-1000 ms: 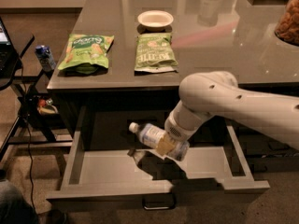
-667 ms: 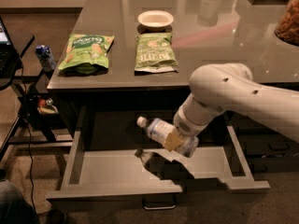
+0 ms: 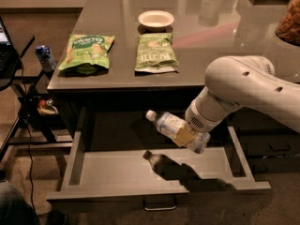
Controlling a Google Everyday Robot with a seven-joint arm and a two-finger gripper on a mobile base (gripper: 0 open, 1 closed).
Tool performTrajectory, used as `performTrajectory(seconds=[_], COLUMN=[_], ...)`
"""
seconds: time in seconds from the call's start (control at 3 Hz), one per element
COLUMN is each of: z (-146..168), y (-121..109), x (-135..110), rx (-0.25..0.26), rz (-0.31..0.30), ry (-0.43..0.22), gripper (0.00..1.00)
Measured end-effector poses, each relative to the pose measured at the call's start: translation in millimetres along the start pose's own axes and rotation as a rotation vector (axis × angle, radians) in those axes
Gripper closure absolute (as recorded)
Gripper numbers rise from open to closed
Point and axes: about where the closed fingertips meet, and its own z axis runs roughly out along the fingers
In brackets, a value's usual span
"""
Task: Pick blue plastic bottle from top drawer and place on counter
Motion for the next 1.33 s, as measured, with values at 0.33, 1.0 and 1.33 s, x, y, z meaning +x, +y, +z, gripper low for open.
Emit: performTrajectory(seconds=[0.33, 1.0, 1.33], z=[-30.1, -94.6, -117.8], y=[-11.5, -42.0, -51.2], x=[3.0, 27.5, 40.8], rx=[0.033, 0.109, 0.139], rz=[0.040, 0.131, 0.160], ry=[-0.008, -0.031, -0.040], gripper=[1.00, 1.00, 1.00])
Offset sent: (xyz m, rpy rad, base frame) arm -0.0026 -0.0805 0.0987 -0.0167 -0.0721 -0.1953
